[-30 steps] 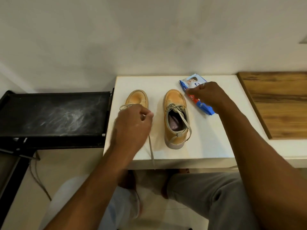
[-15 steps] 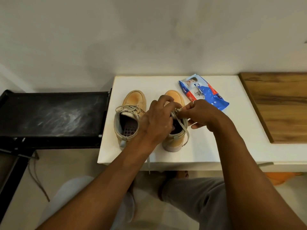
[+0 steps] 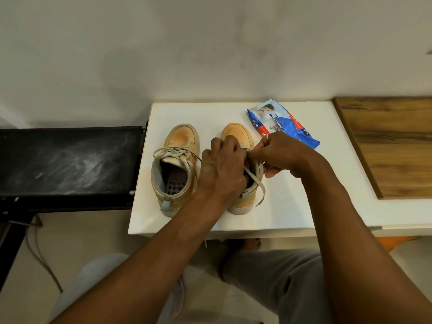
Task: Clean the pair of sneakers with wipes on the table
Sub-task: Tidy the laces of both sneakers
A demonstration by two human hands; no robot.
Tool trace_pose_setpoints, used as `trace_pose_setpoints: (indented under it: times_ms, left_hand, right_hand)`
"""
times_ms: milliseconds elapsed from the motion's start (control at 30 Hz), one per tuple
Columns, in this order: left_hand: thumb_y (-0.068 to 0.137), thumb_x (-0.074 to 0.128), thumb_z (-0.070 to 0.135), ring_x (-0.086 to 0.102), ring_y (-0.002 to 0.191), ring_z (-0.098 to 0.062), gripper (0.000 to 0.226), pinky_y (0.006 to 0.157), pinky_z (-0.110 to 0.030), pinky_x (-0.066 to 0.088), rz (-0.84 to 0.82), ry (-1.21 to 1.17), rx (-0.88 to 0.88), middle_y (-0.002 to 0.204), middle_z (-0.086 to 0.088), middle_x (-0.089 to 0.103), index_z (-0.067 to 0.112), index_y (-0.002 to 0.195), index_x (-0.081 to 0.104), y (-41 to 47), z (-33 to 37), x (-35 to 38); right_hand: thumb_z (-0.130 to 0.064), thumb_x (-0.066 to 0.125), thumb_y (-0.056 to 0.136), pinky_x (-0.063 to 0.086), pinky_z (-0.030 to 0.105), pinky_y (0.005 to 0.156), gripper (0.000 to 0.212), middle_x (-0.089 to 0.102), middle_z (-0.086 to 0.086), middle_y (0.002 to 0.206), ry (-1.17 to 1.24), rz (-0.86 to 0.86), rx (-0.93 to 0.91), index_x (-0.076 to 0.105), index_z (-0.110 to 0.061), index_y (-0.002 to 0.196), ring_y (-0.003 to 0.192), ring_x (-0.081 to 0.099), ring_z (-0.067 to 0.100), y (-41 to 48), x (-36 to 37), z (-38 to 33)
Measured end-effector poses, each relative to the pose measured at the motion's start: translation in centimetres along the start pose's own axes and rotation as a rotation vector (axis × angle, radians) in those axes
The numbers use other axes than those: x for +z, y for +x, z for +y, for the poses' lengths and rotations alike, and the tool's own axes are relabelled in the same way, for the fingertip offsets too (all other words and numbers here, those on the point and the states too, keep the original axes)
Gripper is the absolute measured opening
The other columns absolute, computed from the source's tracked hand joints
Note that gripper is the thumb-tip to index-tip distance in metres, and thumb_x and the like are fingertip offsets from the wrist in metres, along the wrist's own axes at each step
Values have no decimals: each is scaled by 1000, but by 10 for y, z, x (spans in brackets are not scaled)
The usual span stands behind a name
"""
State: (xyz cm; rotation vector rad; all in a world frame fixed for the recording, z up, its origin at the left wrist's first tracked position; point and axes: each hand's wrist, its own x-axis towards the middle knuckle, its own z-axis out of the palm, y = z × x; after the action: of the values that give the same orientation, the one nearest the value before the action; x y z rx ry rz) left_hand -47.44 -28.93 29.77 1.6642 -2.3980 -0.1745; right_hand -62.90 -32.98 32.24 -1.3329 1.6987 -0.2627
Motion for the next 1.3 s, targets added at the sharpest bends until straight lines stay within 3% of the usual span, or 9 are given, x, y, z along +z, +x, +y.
trace_pose_setpoints:
  times_ms: [233,400,600,767,833,1000,1133,1233,1300]
  left_hand:
    - [92,64,32,43,121,-28,23,90,-38,43,-162,162,-6,135,-4,45,22,113,68,11,4,-4]
    - [92,62,19,57,101,-25,23,74,-35,52,-18,-169,-44,121,-4,56,22,114,66,8,-8,-4]
    - [89,67,13,60,86,-20,20,66,-29,39,101,-418,-221,106,-2,66,17,107,62,6,-16,-3]
    - [92,69,22,62,67,-7,9,48,-12,34,131,-533,-282,81,12,64,20,96,62,8,-21,-2]
    - [90,72,25,62,67,-9,11,49,-16,40,137,-520,-290,81,9,66,21,95,63,10,-25,-1]
    - [86,77,31,65,74,-16,18,59,-33,53,154,-563,-262,83,5,68,19,87,63,10,-30,-3]
    - [90,65,50,70,74,-21,35,66,-41,62,113,-899,-415,76,0,70,18,78,64,8,-34,-17]
    - [101,51,46,76,83,-26,28,74,-54,63,118,-1304,-630,100,-3,75,22,102,64,11,-41,-36]
    - [101,52,42,75,90,-23,29,79,-52,62,230,-1317,-678,114,-1,70,20,121,53,10,-48,-47]
  right_hand:
    - [-26,71,87,59,26,59,17,71,9,77,9,11,-14,65,-10,89,60,68,17,-1,2,-2]
    - [-15,72,87,58,25,58,11,69,9,79,23,-47,11,62,-12,91,59,67,16,-2,0,-3]
    - [-8,73,85,61,28,65,17,67,10,91,35,-103,32,61,-17,93,67,67,18,-3,0,-7]
    - [-16,76,84,56,24,64,42,60,2,102,-113,-56,-40,50,-28,115,80,66,18,-7,8,-9]
    - [-18,76,83,51,22,68,49,55,1,110,-224,-8,-143,48,-25,122,91,59,17,-8,13,-10]
    - [-19,76,84,50,21,67,29,58,-3,102,-272,107,-270,55,-26,103,92,58,14,-4,16,-12]
    - [-21,77,83,52,25,63,19,62,-6,91,-265,171,-294,58,-24,87,79,60,11,1,11,-7]
    - [-26,78,81,56,31,68,19,63,-6,86,-298,209,-309,61,-22,86,78,59,14,4,12,-7]
    - [-27,80,78,58,37,73,18,67,-3,86,-287,219,-316,64,-21,85,80,62,15,4,13,-8]
